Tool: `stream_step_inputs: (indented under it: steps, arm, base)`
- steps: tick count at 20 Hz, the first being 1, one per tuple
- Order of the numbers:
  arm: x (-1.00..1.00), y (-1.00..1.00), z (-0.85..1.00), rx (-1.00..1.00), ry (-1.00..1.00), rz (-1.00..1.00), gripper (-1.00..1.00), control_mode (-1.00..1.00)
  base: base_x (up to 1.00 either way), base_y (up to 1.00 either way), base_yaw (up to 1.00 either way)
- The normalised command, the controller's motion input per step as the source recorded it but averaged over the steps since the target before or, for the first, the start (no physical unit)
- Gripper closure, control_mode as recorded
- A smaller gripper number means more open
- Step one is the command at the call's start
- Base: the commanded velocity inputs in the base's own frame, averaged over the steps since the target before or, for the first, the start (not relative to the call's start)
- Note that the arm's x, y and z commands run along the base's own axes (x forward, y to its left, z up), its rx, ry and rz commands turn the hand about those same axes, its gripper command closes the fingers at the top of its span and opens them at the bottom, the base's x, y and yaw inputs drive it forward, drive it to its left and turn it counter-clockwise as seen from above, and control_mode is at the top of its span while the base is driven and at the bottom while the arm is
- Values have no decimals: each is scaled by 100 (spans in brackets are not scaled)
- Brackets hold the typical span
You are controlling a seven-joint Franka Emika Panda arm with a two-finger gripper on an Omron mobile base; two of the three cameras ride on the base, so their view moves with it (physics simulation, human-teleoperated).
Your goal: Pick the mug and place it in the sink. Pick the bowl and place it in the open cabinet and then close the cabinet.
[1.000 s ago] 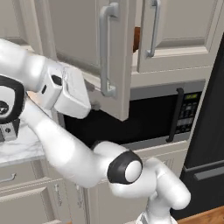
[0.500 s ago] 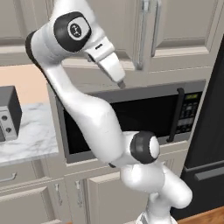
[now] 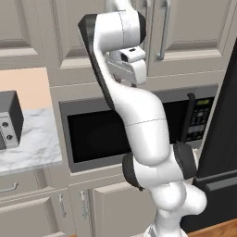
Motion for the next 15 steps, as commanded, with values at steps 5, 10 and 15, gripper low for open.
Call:
stream_step_inputs:
  steps: [5,10,15]
  arm:
    - [100,0,-25,12,-28,17,-100,-100]
    - [100,8,14,19,-7,1,-100,-100]
    - [100,14,18,10,-10,-3,-100,-100]
  base:
    - [0,0,0]
    - [0,0,0]
    - [0,0,0]
